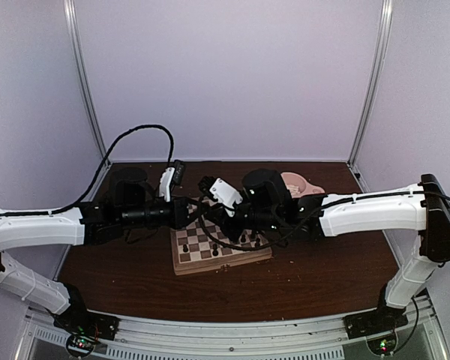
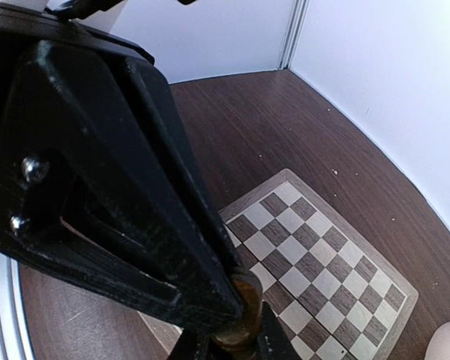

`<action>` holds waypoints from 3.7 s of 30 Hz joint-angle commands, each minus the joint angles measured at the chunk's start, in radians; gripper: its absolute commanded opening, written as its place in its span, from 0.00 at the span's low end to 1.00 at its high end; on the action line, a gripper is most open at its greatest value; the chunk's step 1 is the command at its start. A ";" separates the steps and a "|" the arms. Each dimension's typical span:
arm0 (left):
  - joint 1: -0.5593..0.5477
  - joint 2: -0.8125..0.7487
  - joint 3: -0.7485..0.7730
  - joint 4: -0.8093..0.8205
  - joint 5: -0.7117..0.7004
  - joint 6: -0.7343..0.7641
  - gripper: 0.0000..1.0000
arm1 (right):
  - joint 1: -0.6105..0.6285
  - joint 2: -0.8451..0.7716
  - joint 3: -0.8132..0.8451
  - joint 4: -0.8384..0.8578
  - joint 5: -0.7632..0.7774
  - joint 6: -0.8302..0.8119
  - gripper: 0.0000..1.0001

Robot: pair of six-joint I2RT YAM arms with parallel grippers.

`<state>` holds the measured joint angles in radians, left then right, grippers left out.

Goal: Set up the chess pieces on the board
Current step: Pass from the right arm to the left, then place the knight at b8.

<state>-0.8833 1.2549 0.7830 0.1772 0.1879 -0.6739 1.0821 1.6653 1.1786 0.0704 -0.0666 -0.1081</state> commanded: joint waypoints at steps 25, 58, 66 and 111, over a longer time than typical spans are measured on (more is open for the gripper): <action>-0.090 0.128 0.049 -0.022 -0.023 0.233 0.00 | -0.214 -0.385 -0.304 0.030 0.009 0.061 0.73; -0.224 0.562 0.419 -0.302 -0.286 0.412 0.00 | -0.541 -0.432 -0.660 0.430 0.146 0.239 0.78; -0.225 0.596 0.401 -0.225 -0.301 0.433 0.00 | -0.541 -0.435 -0.665 0.436 0.147 0.237 0.77; -0.224 0.746 0.508 -0.217 -0.349 0.418 0.00 | -0.541 -0.467 -0.668 0.413 0.141 0.211 0.77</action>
<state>-1.1019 1.9789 1.2644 -0.0719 -0.1566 -0.2543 0.5434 1.2137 0.5167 0.4828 0.0658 0.1078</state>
